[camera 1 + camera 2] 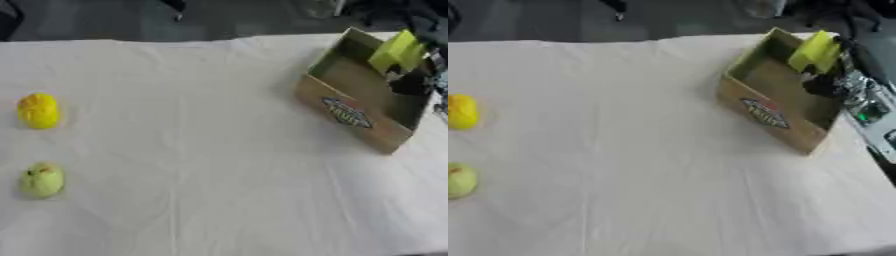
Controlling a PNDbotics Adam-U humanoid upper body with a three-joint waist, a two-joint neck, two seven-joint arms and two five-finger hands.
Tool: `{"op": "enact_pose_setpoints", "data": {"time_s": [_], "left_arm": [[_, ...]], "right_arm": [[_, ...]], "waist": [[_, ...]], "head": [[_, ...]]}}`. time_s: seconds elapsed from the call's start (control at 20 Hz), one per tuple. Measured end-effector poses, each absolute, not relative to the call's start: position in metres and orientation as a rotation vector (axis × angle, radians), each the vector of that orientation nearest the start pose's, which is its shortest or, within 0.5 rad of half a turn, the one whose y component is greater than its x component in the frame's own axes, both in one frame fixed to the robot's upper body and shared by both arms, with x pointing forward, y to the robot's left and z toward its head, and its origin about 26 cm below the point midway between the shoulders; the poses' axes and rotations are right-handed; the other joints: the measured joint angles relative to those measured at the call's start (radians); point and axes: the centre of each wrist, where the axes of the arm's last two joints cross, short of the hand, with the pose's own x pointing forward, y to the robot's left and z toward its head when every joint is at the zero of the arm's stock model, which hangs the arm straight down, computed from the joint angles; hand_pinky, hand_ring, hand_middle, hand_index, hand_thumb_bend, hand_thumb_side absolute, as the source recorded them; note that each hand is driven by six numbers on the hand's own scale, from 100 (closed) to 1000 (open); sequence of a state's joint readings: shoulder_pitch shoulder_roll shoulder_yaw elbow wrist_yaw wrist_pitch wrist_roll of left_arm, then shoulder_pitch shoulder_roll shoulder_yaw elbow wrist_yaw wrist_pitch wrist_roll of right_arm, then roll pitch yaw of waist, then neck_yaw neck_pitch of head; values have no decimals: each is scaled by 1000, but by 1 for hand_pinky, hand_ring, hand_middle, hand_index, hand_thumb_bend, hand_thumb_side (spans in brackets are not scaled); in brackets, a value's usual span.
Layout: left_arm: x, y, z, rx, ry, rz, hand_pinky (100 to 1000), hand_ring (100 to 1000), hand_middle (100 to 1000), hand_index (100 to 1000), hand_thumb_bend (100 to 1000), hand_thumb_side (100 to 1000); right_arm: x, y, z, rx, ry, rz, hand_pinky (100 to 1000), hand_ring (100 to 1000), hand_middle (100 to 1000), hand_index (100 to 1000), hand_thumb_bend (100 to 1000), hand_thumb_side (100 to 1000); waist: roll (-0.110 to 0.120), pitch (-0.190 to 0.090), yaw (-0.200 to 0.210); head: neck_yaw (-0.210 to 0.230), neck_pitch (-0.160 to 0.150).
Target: Pick up the objects with one hand, pass them to the other hand, and then place them into the box on the other side of the table.
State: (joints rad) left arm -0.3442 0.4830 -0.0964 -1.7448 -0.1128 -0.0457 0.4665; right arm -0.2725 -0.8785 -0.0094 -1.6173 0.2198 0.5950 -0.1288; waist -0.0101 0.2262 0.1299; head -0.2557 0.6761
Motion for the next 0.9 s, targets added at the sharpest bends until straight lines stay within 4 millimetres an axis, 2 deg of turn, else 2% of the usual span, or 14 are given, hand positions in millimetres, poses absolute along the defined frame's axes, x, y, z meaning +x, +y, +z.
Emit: {"op": "enact_pose_setpoints", "data": {"time_s": [0.1, 0.25, 0.4, 0.45, 0.65, 0.8, 0.9], "left_arm": [[335, 287, 159, 639, -2169, -156, 576, 623, 489, 657, 798, 224], [335, 289, 155, 636, -2139, -177, 576, 623, 489, 657, 799, 225], [335, 287, 153, 626, -2128, -190, 576, 622, 489, 656, 800, 226], [335, 287, 153, 625, -2126, -192, 575, 621, 488, 655, 800, 228], [334, 288, 152, 625, -2118, -191, 574, 620, 486, 652, 800, 234], [333, 289, 148, 632, -2108, -182, 573, 620, 486, 652, 796, 236], [331, 292, 146, 644, -2103, -165, 573, 619, 485, 651, 795, 238]], "right_arm": [[324, -411, 199, -1164, -1226, 440, 1000, 1000, 925, 1000, 100, 376], [319, -416, 188, -1166, -1173, 458, 1000, 1000, 924, 1000, 100, 412], [316, -420, 180, -1167, -1134, 463, 1000, 1000, 927, 1000, 100, 354], [316, -421, 179, -1166, -1132, 464, 1000, 1000, 932, 1000, 100, 296], [315, -421, 178, -1159, -1135, 468, 1000, 1000, 928, 1000, 100, 303], [314, -422, 178, -1155, -1144, 460, 1000, 1000, 926, 1000, 100, 262], [313, -419, 183, -1154, -1175, 440, 1000, 1000, 932, 1000, 100, 199]], "waist": [[5, -14, 0], [17, -27, 10], [29, -37, 22], [29, -41, 22], [28, -46, 24], [26, -45, 20], [20, -43, 12]], "head": [[0, 10], [5, 16], [-4, 16], [-10, 16], [-32, 25], [-22, 25], [-6, 24]]}}
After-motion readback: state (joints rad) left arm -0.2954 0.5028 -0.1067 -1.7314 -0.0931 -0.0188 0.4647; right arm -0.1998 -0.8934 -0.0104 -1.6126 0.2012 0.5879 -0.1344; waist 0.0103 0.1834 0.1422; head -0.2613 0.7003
